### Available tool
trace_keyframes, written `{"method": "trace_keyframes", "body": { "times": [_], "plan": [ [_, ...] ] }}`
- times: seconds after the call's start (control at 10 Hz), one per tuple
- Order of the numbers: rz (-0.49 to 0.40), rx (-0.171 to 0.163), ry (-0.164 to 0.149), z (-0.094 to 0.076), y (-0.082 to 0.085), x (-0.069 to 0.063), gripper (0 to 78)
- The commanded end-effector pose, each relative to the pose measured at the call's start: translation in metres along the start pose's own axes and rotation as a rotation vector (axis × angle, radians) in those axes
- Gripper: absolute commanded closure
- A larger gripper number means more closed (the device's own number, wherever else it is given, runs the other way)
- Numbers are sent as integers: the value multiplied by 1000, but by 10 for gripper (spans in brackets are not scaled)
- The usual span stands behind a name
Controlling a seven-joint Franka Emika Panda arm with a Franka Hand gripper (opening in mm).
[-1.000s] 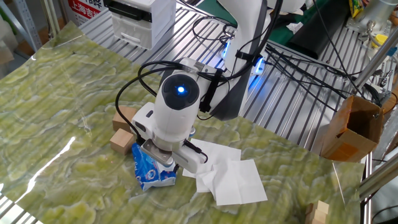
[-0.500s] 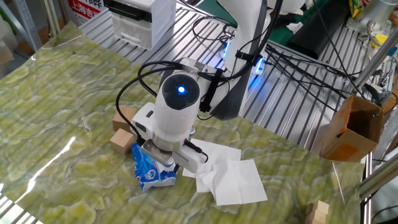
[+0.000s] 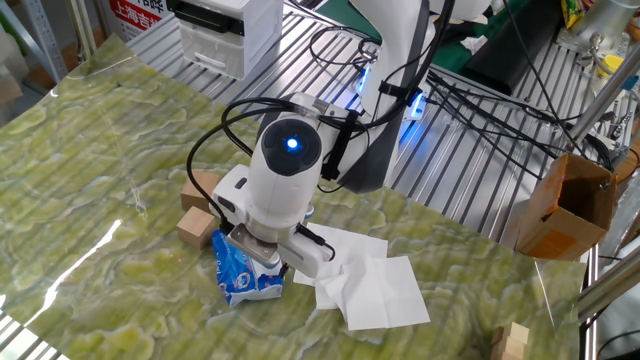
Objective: Pull out a napkin
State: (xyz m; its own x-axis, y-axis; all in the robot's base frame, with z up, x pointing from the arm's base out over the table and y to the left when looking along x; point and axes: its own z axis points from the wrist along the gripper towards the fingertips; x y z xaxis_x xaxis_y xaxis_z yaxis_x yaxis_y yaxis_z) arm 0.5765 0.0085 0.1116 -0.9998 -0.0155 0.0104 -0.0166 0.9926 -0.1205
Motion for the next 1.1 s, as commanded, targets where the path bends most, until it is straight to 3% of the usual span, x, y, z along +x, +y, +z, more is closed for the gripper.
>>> {"method": "trace_keyframes", "body": {
  "times": [0.1,1.1],
  "plan": [
    [-1,1,-4,-1,0,-1,764],
    [-1,1,-4,-1,0,-1,764]
  ]
}}
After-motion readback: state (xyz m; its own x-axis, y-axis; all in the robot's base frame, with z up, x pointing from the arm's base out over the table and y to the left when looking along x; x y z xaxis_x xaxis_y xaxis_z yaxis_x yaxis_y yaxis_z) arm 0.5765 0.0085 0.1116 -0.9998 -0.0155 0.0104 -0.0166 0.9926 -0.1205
